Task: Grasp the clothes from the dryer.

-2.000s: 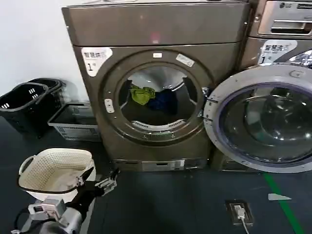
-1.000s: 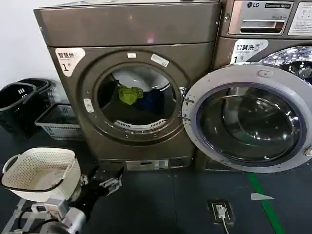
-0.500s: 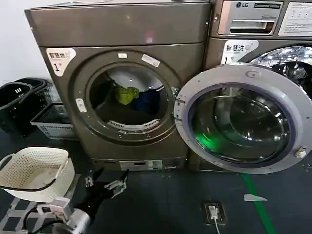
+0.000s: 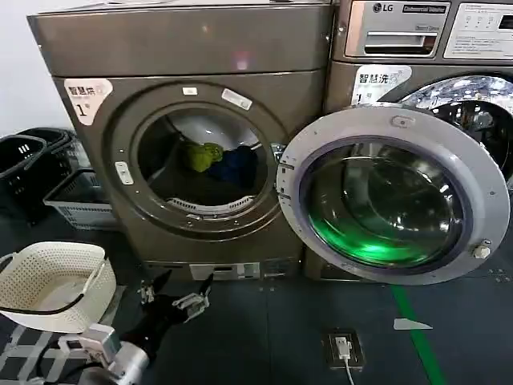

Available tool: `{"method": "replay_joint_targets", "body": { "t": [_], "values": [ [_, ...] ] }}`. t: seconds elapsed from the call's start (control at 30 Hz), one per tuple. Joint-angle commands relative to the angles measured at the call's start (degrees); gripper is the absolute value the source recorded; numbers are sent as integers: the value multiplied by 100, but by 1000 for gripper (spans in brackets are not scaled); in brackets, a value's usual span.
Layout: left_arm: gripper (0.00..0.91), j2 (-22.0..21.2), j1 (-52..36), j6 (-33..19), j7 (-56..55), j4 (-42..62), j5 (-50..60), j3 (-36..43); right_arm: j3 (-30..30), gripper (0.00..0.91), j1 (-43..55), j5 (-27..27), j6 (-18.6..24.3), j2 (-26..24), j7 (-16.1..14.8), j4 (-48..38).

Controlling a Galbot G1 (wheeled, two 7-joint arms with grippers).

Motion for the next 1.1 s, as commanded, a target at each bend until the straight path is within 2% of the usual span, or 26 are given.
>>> {"method": "replay_joint_targets", "body": {
  "t": [0.03, 0.47, 1.1],
  "values": [
    [907, 24, -2, -102, 17, -10, -7, 5, 59, 907, -52, 53, 5, 12, 16, -7],
    [907, 48, -83, -137, 15, 63, 56, -3, 241, 907, -202, 111, 8, 45, -39, -14],
    [907, 12, -113, -182, -315, 220, 375, -98, 159, 907, -65, 103, 29, 50, -91, 18]
  ]
}}
